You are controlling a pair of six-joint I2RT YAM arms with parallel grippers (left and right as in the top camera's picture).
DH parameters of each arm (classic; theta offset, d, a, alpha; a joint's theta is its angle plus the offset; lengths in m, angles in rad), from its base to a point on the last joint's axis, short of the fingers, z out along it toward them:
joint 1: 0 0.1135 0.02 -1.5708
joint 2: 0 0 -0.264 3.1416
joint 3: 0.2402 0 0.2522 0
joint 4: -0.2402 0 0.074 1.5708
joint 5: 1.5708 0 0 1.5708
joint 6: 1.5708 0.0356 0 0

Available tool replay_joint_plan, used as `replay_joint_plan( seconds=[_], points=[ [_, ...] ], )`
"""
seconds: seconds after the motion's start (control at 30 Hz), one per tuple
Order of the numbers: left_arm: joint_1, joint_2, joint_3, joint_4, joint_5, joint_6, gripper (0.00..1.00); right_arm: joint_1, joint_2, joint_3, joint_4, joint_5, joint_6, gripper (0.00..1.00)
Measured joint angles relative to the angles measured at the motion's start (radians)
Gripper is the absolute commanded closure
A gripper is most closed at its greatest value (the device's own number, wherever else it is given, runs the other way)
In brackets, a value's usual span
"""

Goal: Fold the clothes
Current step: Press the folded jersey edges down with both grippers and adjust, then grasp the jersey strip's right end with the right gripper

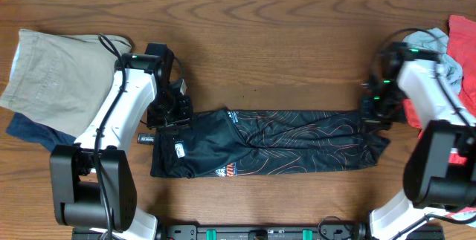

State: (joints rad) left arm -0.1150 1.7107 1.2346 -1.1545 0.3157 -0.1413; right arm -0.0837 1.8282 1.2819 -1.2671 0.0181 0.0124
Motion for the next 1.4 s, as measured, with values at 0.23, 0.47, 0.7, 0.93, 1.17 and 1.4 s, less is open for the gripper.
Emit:
replay_joint_plan(
  seconds=[0.23, 0.47, 0.7, 0.93, 1.17, 1.4],
  points=[
    [0.0, 0.0, 0.0, 0.0, 0.0, 0.0, 0.63, 0.211, 0.0, 0.0, 0.001, -0.046, 0.096, 0.99],
    [0.0, 0.0, 0.0, 0.0, 0.0, 0.0, 0.63, 0.373, 0.0, 0.0, 0.049, -0.066, 0.169, 0.99],
    [0.0, 0.0, 0.0, 0.0, 0.0, 0.0, 0.63, 0.492, 0.0, 0.0, 0.101, -0.071, 0.219, 0.99],
    [0.0, 0.0, 0.0, 0.0, 0.0, 0.0, 0.63, 0.532, 0.0, 0.0, 0.136, -0.084, 0.251, 0.99],
    [0.0, 0.0, 0.0, 0.0, 0.0, 0.0, 0.63, 0.551, 0.0, 0.0, 0.185, -0.193, 0.24, 0.85],
    [0.0, 0.0, 0.0, 0.0, 0.0, 0.0, 0.63, 0.559, 0.0, 0.0, 0.202, -0.385, 0.134, 0.8]
  ],
)
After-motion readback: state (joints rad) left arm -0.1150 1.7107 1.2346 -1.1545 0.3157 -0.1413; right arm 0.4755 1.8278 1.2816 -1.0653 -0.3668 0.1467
